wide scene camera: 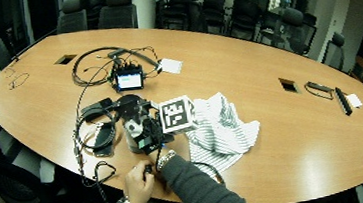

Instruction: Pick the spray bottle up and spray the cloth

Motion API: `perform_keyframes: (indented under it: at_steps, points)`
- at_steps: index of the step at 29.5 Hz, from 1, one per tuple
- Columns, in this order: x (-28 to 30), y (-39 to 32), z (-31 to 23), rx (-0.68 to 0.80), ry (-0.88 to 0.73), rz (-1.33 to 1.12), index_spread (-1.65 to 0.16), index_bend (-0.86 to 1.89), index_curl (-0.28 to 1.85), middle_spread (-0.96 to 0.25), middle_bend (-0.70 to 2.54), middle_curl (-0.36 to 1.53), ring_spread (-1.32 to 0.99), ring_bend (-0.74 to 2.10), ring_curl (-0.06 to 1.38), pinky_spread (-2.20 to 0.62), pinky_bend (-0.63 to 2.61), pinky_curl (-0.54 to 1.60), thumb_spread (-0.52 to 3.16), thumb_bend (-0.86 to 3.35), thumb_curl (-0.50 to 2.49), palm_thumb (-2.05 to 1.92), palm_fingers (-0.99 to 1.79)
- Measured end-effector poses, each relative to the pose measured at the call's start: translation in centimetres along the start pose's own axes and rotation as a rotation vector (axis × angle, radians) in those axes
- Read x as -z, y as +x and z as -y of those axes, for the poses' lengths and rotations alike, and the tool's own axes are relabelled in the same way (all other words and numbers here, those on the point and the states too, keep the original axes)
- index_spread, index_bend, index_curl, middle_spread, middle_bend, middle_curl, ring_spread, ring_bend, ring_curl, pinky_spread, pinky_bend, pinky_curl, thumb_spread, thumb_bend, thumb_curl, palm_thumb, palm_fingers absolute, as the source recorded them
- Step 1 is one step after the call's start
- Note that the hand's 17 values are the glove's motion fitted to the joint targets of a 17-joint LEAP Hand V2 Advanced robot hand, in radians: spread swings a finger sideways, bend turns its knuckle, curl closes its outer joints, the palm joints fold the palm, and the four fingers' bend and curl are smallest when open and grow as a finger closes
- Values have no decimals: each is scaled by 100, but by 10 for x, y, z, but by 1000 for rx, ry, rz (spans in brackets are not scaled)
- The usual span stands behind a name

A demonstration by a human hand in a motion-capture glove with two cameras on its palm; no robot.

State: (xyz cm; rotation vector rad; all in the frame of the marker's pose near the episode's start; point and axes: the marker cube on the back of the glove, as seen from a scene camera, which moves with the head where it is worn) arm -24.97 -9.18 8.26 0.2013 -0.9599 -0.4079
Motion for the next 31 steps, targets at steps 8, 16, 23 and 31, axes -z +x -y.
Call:
perform_keyframes:
  at_steps: [8, 16, 23, 31]
  points:
    - [-5, 4, -19, -44, -190, -23, -30, 13, 41, -16, 25, 47, -10, 34, 39, 8, 30, 36, 121, -3, 54, 76, 73]
    - [47, -4, -36, -73, -296, -525, -32, 11, 35, -6, 15, 41, -5, 32, 36, 19, 35, 35, 126, -3, 50, 71, 56]
    - [84, -16, -70, -89, -465, -879, -35, 17, 35, -4, 14, 37, -2, 30, 34, 23, 33, 35, 126, -3, 46, 67, 49]
    - [101, -4, -103, -172, -565, -917, -39, 18, 35, -5, 13, 32, 0, 27, 33, 25, 35, 35, 126, -2, 42, 63, 40]
